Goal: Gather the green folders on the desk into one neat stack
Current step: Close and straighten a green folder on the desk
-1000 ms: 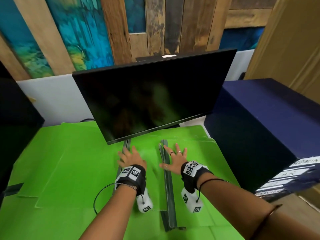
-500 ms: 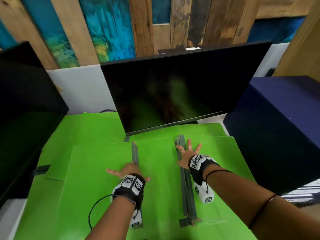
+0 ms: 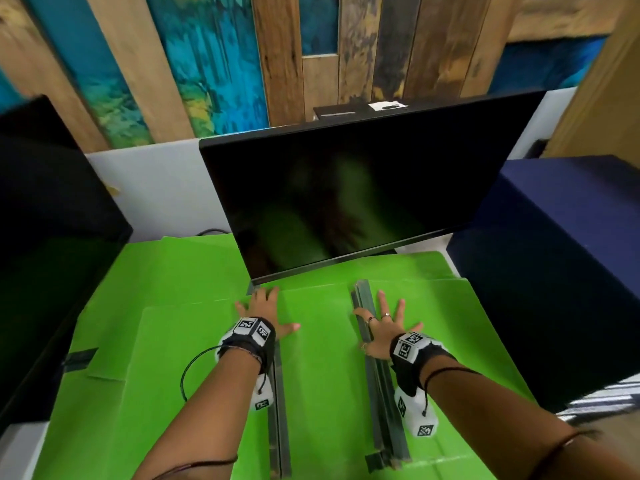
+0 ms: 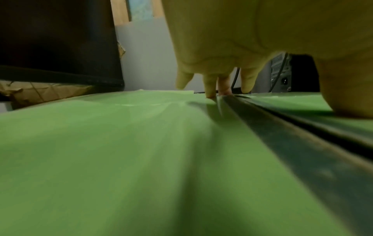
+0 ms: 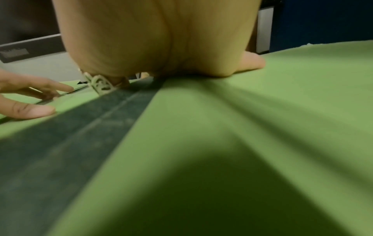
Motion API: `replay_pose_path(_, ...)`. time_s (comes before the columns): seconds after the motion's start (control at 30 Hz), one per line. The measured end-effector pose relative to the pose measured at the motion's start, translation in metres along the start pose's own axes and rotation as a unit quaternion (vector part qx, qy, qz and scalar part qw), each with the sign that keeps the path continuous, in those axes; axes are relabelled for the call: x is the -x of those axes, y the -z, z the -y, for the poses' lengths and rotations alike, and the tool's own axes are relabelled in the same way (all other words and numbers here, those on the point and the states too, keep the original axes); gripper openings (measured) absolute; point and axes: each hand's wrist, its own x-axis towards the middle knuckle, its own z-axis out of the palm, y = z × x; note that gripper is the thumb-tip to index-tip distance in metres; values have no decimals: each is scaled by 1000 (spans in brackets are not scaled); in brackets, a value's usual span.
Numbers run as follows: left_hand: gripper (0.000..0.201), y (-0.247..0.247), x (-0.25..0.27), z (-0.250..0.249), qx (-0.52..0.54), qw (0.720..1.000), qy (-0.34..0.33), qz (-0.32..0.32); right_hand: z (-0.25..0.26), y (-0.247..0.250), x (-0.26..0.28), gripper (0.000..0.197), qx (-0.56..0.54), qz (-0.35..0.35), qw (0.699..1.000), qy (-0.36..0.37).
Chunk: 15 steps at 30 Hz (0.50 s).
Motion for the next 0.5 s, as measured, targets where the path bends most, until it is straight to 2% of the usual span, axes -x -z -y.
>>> replay_pose_path(0.07, 107, 5, 2, -1, -18, 999, 15, -32, -2, -2, -1, 76, -10, 5, 1000, 2)
replay_pose_path(0.13, 107, 15, 3, 0, -32, 999, 29, -32, -2, -3, -1, 76, -12, 6, 1000, 0)
replay_pose_path(0.2, 94, 23, 6, -1, -13, 999, 46, -24, -2, -4, 0, 76, -10, 2, 1000, 1)
replay_pose_path(0.27, 72, 29, 9, -1, 44, 997, 49, -25, -1, -5, 0, 73, -10, -3, 1000, 0)
replay_pose_path(0.37, 49, 42, 22, -8, 117, 992, 14, -44, 0, -7, 0, 62, -18, -12, 1000, -3)
replay_pose_path(0.5, 42, 78, 53, -37, 127, 984, -49, -113, -1, -6, 4, 45, -45, -23, 999, -1)
